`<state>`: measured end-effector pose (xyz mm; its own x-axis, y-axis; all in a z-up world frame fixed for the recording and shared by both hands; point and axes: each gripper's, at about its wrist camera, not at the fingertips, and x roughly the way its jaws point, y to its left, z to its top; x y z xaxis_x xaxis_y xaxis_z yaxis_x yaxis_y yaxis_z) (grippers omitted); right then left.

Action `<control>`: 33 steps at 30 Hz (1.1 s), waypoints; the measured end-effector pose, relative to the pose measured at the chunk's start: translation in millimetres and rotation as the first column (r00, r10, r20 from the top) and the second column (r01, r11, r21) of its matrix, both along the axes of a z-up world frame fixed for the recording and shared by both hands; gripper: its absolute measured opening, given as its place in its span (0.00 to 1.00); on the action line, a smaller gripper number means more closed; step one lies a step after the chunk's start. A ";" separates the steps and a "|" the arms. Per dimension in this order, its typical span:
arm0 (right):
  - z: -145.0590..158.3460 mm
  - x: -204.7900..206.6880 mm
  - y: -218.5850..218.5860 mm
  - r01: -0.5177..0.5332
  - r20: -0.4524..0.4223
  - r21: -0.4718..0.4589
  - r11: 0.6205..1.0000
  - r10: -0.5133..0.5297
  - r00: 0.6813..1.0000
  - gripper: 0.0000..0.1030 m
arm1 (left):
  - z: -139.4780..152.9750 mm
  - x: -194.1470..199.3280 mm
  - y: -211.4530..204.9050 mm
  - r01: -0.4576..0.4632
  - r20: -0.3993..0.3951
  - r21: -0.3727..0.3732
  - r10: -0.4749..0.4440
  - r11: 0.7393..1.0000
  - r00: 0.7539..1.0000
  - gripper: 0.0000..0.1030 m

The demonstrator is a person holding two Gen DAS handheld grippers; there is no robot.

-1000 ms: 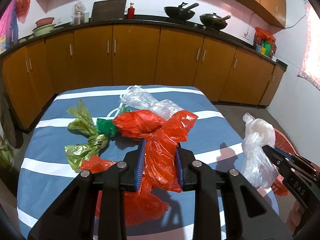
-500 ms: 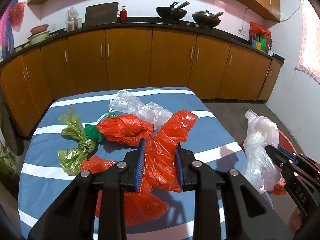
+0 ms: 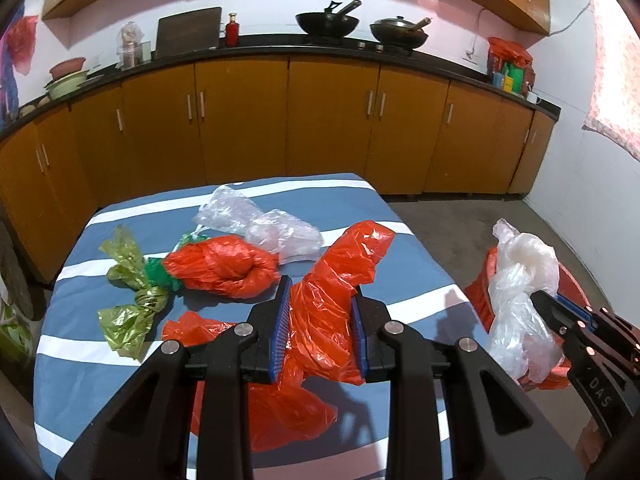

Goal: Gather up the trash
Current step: 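Carry the clear bag and red bag over the orange basket with both tools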

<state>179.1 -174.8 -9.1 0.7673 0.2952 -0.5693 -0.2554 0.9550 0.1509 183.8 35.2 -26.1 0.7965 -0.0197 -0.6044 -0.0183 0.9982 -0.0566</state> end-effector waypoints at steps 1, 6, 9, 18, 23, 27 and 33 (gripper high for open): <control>0.0 0.0 -2.6 0.006 0.000 0.000 1.000 -0.006 1.000 0.11 | 0.4 0.9 -3.3 0.006 0.000 0.000 -0.006 1.000 1.000 0.27; -1.0 0.7 -22.5 0.043 0.000 -0.006 0.999 -0.043 0.999 0.11 | 0.7 6.6 -23.5 0.043 0.000 0.002 -0.043 0.999 0.999 0.27; -2.4 1.8 -35.4 0.065 -0.002 -0.006 0.998 -0.065 0.998 0.11 | 0.5 9.5 -36.6 0.067 -0.001 0.009 -0.067 0.998 0.998 0.27; -8.0 4.8 -68.7 0.133 -0.006 -0.015 0.991 -0.133 0.991 0.11 | -2.1 20.2 -73.1 0.125 -0.009 0.019 -0.125 0.992 0.992 0.27; -14.5 8.2 -96.1 0.194 -0.016 -0.016 0.981 -0.194 0.981 0.11 | -4.7 24.1 -94.6 0.169 -0.013 0.018 -0.169 0.985 0.986 0.27; -18.4 8.9 -117.0 0.237 -0.018 -0.019 0.971 -0.238 0.971 0.11 | -6.2 26.8 -114.0 0.219 -0.009 -0.010 -0.219 0.976 0.976 0.27; -24.7 11.0 -147.0 0.300 -0.021 -0.029 0.954 -0.301 0.953 0.11 | -7.6 29.6 -149.7 0.296 0.000 -0.013 -0.296 0.955 0.955 0.27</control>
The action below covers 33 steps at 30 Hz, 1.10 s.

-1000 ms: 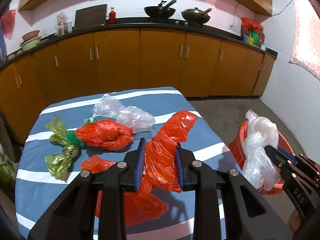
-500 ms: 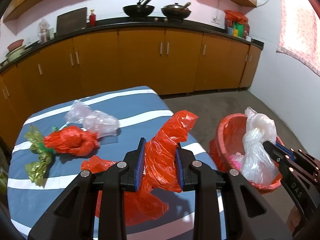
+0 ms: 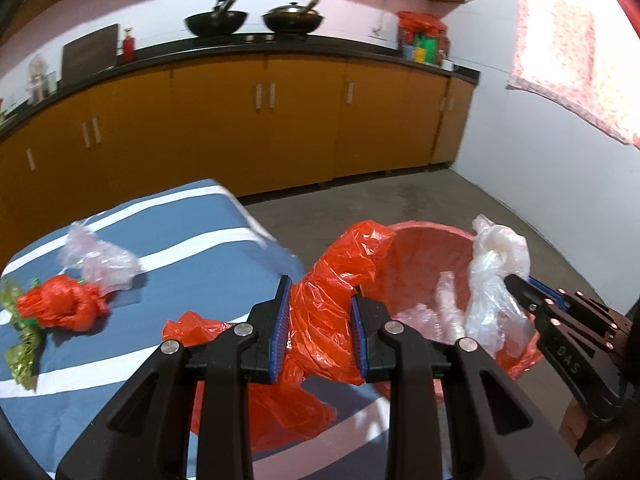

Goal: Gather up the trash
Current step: 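Carry the clear bag and red bag over the orange basket with both tools, then open the right tool over the basket while the left tool releases the red bag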

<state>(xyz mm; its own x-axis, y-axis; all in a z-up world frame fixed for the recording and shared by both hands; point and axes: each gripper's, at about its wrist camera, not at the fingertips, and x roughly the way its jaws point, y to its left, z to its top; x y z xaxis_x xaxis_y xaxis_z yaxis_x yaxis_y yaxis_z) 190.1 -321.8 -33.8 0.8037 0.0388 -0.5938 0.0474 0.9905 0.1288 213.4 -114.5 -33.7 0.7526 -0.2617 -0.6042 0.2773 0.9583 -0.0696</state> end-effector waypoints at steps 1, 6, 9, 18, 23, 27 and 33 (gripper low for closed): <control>-0.8 -0.1 -2.7 0.007 -0.001 0.000 1.000 -0.007 1.000 0.11 | -0.4 0.6 -6.2 0.013 0.000 -0.001 -0.013 1.000 1.000 0.27; -7.1 -0.3 -24.6 0.048 -0.011 -0.003 0.999 -0.048 0.999 0.11 | -3.2 5.2 -33.0 0.066 -0.005 0.001 -0.066 0.998 0.998 0.27; -9.8 -0.5 -34.4 0.068 -0.015 -0.005 0.998 -0.068 0.998 0.11 | -6.1 8.9 -46.7 0.088 -0.010 0.000 -0.088 0.996 0.996 0.27; -15.1 5.1 -54.0 0.102 -0.020 -0.009 0.995 -0.102 0.995 0.11 | -16.6 20.1 -78.8 0.146 -0.029 -0.002 -0.146 0.989 0.989 0.27; -17.9 11.7 -57.1 0.109 -0.027 -0.003 0.994 -0.109 0.994 0.11 | -21.9 23.1 -87.0 0.167 -0.040 -0.004 -0.167 0.986 0.985 0.27; -20.0 14.2 -56.6 0.104 -0.031 0.001 0.995 -0.104 0.994 0.11 | -26.2 28.2 -93.5 0.183 -0.052 -0.005 -0.183 0.983 0.982 0.28; -21.8 15.8 -60.3 0.105 -0.032 0.006 0.994 -0.105 0.994 0.12 | -29.2 32.9 -96.4 0.201 -0.056 -0.005 -0.201 0.980 0.978 0.28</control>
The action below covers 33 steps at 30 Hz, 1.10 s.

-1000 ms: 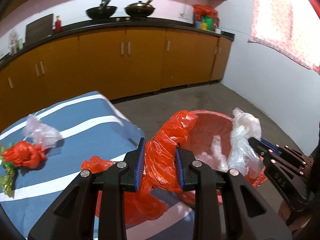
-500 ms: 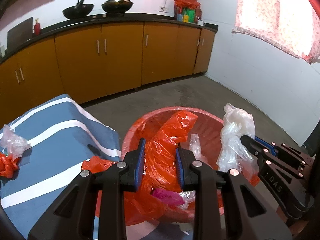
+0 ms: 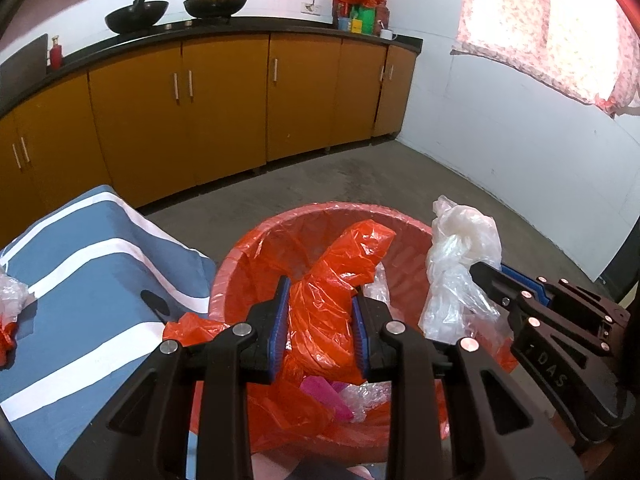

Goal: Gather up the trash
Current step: 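Open the right tool over the basket while the left tool releases the red bag, then move both open tools back to the bags on the table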

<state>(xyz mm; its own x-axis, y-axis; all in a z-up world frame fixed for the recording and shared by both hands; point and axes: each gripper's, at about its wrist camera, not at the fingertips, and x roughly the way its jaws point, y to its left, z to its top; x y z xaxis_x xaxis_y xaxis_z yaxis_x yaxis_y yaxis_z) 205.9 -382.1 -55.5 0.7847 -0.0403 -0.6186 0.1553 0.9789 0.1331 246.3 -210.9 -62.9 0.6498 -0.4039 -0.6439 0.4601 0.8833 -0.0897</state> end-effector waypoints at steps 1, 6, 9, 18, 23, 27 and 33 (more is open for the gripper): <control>-0.2 -1.3 -2.2 0.001 0.002 0.001 1.000 -0.001 1.000 0.12 | -0.4 1.5 -0.7 0.003 0.000 -0.002 -0.003 1.000 1.000 0.28; 0.3 -2.8 -4.8 0.009 0.015 0.011 1.000 -0.010 1.000 0.16 | -0.9 2.8 -3.0 0.016 0.008 -0.005 -0.016 1.000 1.000 0.31; -1.4 -5.3 -6.9 0.013 0.015 0.020 1.000 -0.013 1.000 0.20 | -3.4 5.7 -1.7 0.019 -0.001 -0.011 -0.019 1.000 1.000 0.40; -4.2 -11.9 -11.1 0.028 0.005 0.001 1.000 -0.028 1.000 0.26 | -4.9 5.1 3.4 0.011 -0.013 -0.021 -0.011 1.000 1.000 0.46; -1.4 -12.6 -7.8 0.029 0.005 -0.003 1.000 -0.029 1.000 0.26 | -2.4 5.1 17.7 -0.021 -0.012 -0.030 0.021 0.999 1.000 0.46; 2.5 -12.1 0.2 0.016 0.008 -0.007 1.000 -0.016 1.000 0.28 | 3.9 4.0 38.9 -0.068 -0.002 -0.036 0.067 0.997 0.998 0.47; 14.6 -8.6 30.2 -0.047 0.028 -0.012 0.999 0.047 0.999 0.32 | 13.7 -2.3 82.8 -0.166 0.039 -0.018 0.167 0.986 0.985 0.51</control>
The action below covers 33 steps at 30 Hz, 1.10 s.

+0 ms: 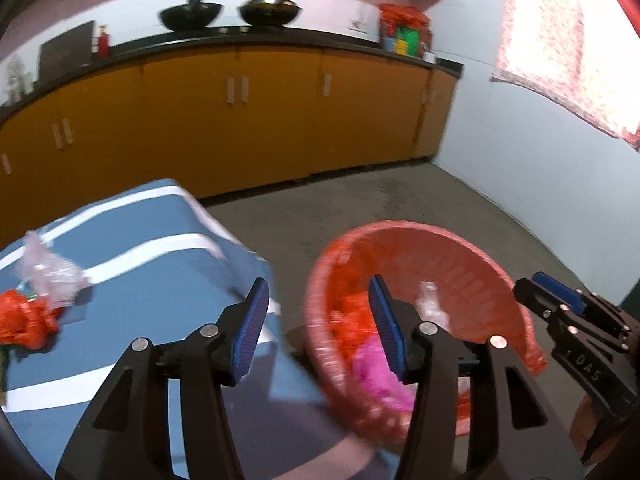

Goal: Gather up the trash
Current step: 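Move both open tools back to the bags on the table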

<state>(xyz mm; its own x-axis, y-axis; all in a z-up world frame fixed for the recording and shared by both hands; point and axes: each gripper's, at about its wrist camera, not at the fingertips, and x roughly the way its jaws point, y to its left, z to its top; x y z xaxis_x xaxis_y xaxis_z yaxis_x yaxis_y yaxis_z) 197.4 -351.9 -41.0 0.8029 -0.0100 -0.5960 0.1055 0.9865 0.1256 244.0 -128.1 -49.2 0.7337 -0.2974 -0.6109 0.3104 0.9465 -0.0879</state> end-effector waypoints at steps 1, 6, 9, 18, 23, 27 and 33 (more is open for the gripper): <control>1.8 1.2 4.8 -0.011 0.002 0.000 1.000 0.011 1.000 0.33 | 1.2 -0.9 9.0 -0.019 0.003 0.006 0.019 1.000 1.000 0.52; 11.9 9.9 50.8 -0.105 0.015 0.007 0.994 0.105 0.994 0.38 | 6.4 -16.2 68.7 -0.150 0.030 0.022 0.150 0.988 0.988 0.56; 16.4 17.6 84.4 -0.178 0.016 0.011 0.984 0.178 0.984 0.42 | 8.8 -29.5 117.4 -0.252 0.047 0.028 0.251 0.967 0.967 0.59; 17.4 35.6 199.6 -0.408 0.010 0.028 0.913 0.408 0.913 0.46 | 1.4 -66.0 258.3 -0.528 0.058 0.066 0.525 0.847 0.849 0.64; 10.4 40.9 270.6 -0.526 -0.007 0.032 0.850 0.526 0.850 0.46 | -7.4 -75.8 319.3 -0.628 0.024 0.055 0.628 0.776 0.778 0.64; 1.8 46.6 323.9 -0.600 -0.022 0.023 0.800 0.600 0.800 0.46 | -12.2 -78.4 342.4 -0.641 0.025 0.051 0.641 0.766 0.767 0.67; -9.6 66.2 371.9 -0.640 -0.035 -0.025 0.768 0.640 0.768 0.52 | -17.9 -74.3 354.6 -0.608 0.032 0.047 0.607 0.792 0.794 0.73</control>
<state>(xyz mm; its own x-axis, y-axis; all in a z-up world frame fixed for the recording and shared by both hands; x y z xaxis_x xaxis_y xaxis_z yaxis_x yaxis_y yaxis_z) 263.6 20.0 -50.6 0.6169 0.4810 -0.6229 -0.5495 0.8299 0.0967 169.7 226.5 -67.1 0.7613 0.2450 -0.6004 -0.3296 0.9435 -0.0329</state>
